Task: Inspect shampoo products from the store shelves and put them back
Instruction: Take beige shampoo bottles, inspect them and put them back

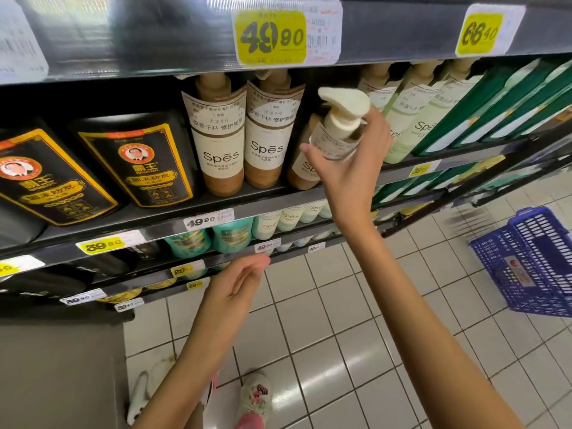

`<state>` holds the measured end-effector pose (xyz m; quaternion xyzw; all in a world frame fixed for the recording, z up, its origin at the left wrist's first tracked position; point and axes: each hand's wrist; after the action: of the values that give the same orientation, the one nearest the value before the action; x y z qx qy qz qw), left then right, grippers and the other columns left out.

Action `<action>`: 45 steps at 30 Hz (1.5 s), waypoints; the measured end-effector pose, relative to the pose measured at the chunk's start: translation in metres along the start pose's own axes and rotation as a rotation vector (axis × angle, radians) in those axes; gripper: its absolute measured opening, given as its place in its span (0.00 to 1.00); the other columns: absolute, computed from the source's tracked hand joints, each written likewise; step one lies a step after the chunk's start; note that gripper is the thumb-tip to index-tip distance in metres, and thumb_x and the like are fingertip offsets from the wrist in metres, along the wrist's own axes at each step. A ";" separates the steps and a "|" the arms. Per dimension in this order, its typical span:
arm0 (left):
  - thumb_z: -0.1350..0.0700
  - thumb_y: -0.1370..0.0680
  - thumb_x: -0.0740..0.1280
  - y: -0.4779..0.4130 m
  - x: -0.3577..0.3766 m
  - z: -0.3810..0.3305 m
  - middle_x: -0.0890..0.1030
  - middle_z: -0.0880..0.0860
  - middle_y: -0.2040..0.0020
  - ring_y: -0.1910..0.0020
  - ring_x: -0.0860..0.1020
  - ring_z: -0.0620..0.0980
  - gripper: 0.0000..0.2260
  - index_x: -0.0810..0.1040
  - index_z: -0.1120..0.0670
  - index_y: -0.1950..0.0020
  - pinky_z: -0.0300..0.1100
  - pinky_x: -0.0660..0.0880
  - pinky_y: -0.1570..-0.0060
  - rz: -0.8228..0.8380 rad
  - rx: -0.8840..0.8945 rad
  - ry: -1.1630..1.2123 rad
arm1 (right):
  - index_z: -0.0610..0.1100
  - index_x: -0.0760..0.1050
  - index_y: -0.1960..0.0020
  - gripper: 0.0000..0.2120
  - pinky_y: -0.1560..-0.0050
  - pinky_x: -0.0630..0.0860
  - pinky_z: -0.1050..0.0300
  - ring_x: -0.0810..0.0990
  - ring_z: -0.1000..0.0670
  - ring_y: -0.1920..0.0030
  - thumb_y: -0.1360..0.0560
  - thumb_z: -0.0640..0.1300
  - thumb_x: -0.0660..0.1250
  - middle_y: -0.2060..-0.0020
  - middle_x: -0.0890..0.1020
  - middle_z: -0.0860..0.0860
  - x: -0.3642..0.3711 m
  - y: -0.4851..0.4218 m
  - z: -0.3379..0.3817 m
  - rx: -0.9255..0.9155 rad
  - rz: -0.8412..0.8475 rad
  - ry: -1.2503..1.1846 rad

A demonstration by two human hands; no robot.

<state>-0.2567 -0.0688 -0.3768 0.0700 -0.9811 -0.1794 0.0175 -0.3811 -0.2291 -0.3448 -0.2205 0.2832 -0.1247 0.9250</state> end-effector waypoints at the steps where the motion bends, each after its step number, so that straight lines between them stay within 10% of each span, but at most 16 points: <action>1: 0.60 0.21 0.60 0.002 0.001 -0.001 0.80 0.42 0.46 0.45 0.75 0.33 0.10 0.79 0.49 0.46 0.19 0.67 0.53 -0.002 0.002 0.002 | 0.38 0.65 0.35 0.33 0.34 0.66 0.56 0.70 0.47 0.37 0.34 0.42 0.77 0.39 0.71 0.42 0.000 0.007 -0.001 0.070 -0.025 -0.112; 5: 0.59 0.21 0.61 0.018 0.001 -0.009 0.80 0.42 0.46 0.46 0.75 0.31 0.10 0.79 0.52 0.45 0.19 0.67 0.53 -0.005 0.010 -0.015 | 0.44 0.62 0.32 0.39 0.36 0.65 0.70 0.68 0.63 0.37 0.36 0.41 0.79 0.37 0.69 0.56 -0.010 0.019 0.001 0.293 -0.101 -0.305; 8: 0.60 0.21 0.61 0.035 0.004 -0.020 0.80 0.43 0.44 0.46 0.75 0.30 0.10 0.78 0.54 0.43 0.19 0.67 0.53 -0.007 0.012 -0.016 | 0.42 0.67 0.33 0.36 0.36 0.73 0.56 0.74 0.53 0.38 0.36 0.42 0.79 0.39 0.76 0.49 -0.029 0.032 0.009 0.435 -0.027 -0.325; 12: 0.61 0.22 0.61 0.060 0.013 -0.034 0.76 0.46 0.38 0.40 0.72 0.33 0.13 0.74 0.53 0.38 0.23 0.68 0.47 -0.035 0.015 -0.103 | 0.41 0.74 0.41 0.22 0.49 0.78 0.62 0.82 0.56 0.49 0.33 0.38 0.76 0.49 0.82 0.50 -0.067 0.062 0.033 0.547 0.045 -0.464; 17: 0.41 0.30 0.67 0.096 0.031 -0.052 0.62 0.47 0.27 0.29 0.61 0.44 0.35 0.59 0.47 0.27 0.41 0.61 0.33 -0.018 -0.039 -0.318 | 0.44 0.77 0.47 0.14 0.52 0.80 0.58 0.84 0.53 0.53 0.30 0.42 0.74 0.53 0.84 0.50 -0.108 0.086 0.079 0.673 0.166 -0.504; 21: 0.49 0.35 0.77 0.124 0.047 -0.066 0.76 0.34 0.46 0.48 0.72 0.25 0.29 0.66 0.33 0.42 0.23 0.71 0.56 0.068 0.027 -0.260 | 0.43 0.79 0.48 0.12 0.50 0.81 0.50 0.84 0.48 0.53 0.29 0.44 0.74 0.54 0.85 0.47 -0.136 0.085 0.115 0.743 0.233 -0.555; 24: 0.51 0.35 0.77 0.137 0.057 -0.070 0.77 0.36 0.51 0.51 0.75 0.31 0.25 0.68 0.35 0.47 0.27 0.72 0.58 0.008 0.060 -0.241 | 0.47 0.79 0.54 0.05 0.54 0.81 0.53 0.84 0.50 0.56 0.29 0.43 0.73 0.57 0.85 0.48 -0.154 0.085 0.132 0.720 0.283 -0.619; 32: 0.38 0.45 0.71 0.157 0.055 -0.096 0.79 0.38 0.50 0.52 0.77 0.34 0.28 0.70 0.38 0.47 0.33 0.73 0.56 0.116 0.032 -0.154 | 0.43 0.70 0.36 0.23 0.47 0.80 0.51 0.83 0.46 0.47 0.28 0.45 0.71 0.46 0.83 0.44 -0.191 0.092 0.140 0.802 0.399 -0.756; 45: 0.37 0.53 0.79 0.172 0.044 -0.110 0.83 0.56 0.47 0.49 0.82 0.51 0.44 0.76 0.53 0.42 0.42 0.80 0.56 0.441 -0.207 0.346 | 0.38 0.72 0.34 0.24 0.33 0.69 0.41 0.75 0.39 0.39 0.27 0.49 0.62 0.39 0.77 0.36 -0.196 0.108 0.125 0.912 0.673 -1.163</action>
<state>-0.3160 0.0456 -0.2127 -0.1176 -0.9316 -0.2558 0.2301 -0.4564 -0.0233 -0.2117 0.2456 -0.2701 0.1916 0.9111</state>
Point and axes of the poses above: each hand's wrist, its own y-axis away from the middle knuckle, its own x-axis out of the palm, z = x × y
